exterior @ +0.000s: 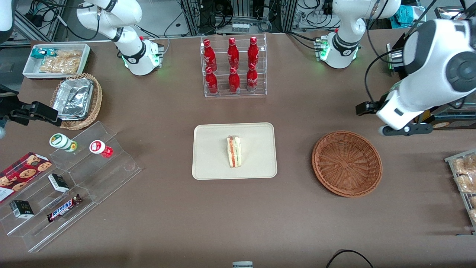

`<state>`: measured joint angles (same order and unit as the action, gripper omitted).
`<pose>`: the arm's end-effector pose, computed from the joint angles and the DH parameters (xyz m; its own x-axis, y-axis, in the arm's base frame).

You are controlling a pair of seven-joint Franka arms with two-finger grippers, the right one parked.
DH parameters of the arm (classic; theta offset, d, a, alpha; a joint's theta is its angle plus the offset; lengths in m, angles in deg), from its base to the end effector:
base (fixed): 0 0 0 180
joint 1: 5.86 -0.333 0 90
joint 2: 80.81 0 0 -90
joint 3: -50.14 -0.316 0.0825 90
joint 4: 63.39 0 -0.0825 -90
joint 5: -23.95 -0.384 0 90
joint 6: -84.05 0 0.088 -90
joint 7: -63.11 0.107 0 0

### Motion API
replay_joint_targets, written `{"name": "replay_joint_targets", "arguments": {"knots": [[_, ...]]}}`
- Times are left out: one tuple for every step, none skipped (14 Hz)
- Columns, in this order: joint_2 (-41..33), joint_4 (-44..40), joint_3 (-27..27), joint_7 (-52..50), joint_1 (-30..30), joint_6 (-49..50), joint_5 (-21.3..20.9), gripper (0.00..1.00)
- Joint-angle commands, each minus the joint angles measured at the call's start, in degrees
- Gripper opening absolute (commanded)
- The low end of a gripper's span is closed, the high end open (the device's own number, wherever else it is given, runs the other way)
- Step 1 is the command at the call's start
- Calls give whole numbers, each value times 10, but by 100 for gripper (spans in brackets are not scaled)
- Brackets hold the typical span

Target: Place sandwich from basket to tray

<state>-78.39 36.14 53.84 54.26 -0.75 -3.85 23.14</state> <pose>0.5418 -0.0818 0.5213 0.9712 0.0051 -0.2381 -0.0066 -0.9988 -0.0483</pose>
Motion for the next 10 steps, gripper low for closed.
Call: {"name": "replay_joint_targets", "arguments": {"knots": [[-15, -8, 40, 35, -54, 3, 3, 100], [-15, -13, 47, 38, -69, -2, 3, 100], [-16, -18, 49, 48, -82, -3, 4, 100], [-17, -25, 48, 60, -89, -3, 5, 100], [-18, -34, 48, 70, -96, -4, 4, 100], [-20, -43, 47, 73, -101, -4, 4, 100], [-22, -50, 46, 74, -104, -4, 5, 100], [-21, -57, 45, 73, -106, -5, 5, 100], [-20, -61, 40, 74, -106, -5, 15, 100], [-20, -61, 33, 74, -106, -6, 20, 100]]}}
